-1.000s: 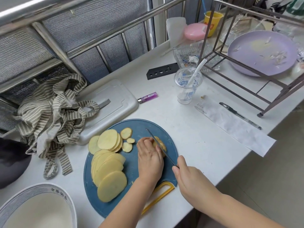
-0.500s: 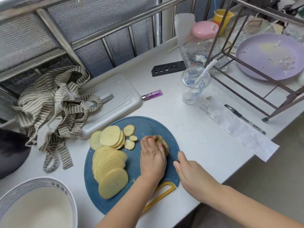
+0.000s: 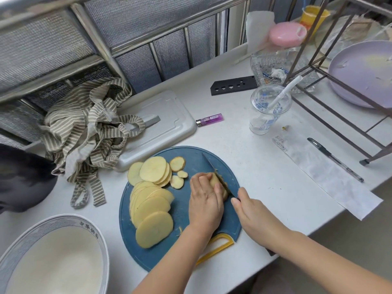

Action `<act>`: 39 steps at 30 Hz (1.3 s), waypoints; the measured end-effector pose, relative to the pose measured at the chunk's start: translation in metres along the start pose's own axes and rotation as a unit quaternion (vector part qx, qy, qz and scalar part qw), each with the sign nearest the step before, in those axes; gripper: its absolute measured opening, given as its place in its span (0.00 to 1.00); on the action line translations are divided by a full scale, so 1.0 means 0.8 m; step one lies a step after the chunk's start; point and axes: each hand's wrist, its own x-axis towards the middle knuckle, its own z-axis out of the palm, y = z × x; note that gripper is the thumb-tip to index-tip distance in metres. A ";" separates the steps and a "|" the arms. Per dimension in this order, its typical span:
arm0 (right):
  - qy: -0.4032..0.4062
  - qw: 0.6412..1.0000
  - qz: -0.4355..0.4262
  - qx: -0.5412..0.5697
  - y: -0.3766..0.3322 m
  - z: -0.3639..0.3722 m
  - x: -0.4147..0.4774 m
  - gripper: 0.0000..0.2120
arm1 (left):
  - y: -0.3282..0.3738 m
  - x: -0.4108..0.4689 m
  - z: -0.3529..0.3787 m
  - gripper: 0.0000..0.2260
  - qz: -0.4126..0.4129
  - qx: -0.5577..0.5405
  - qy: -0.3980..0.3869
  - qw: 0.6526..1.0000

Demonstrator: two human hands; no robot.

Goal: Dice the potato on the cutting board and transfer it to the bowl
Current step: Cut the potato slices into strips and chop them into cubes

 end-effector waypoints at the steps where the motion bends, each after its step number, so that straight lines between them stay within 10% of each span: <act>1: 0.002 1.000 -0.001 0.008 0.001 -0.002 0.000 0.12 | 0.001 -0.001 -0.002 0.16 -0.008 -0.006 -0.006 1.000; 39: 0.024 0.999 -0.010 0.035 -0.027 0.002 -0.044 0.13 | -0.006 0.000 -0.001 0.10 0.039 0.033 0.031 0.998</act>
